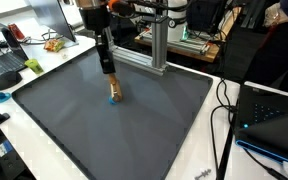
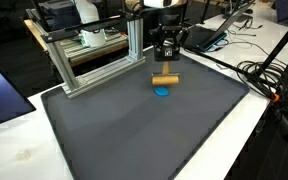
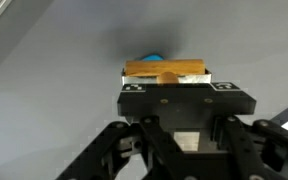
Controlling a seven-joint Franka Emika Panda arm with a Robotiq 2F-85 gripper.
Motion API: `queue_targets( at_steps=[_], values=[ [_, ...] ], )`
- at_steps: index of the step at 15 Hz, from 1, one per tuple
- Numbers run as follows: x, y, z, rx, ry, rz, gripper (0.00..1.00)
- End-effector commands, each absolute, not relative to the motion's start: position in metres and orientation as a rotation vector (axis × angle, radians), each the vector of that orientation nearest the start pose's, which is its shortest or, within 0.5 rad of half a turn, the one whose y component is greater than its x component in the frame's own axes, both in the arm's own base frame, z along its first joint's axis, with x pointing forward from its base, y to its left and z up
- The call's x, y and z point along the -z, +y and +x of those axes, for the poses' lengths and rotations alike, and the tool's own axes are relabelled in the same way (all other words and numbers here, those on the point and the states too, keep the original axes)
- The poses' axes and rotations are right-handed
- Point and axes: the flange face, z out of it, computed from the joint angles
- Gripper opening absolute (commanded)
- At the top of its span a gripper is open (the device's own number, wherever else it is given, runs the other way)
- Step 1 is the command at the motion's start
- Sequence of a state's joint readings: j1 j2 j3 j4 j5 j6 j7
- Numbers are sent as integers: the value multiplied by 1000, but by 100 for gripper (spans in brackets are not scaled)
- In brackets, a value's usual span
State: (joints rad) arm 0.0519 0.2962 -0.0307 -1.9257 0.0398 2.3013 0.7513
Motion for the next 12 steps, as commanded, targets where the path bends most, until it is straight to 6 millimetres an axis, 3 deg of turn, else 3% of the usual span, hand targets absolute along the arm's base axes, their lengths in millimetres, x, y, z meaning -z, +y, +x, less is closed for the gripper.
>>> queue_targets(
  at_steps=[1,12],
  values=[
    [-337,16,620,116,1208,-2847,22],
    [-310,11,624,80,1253,-2886,22]
  ],
)
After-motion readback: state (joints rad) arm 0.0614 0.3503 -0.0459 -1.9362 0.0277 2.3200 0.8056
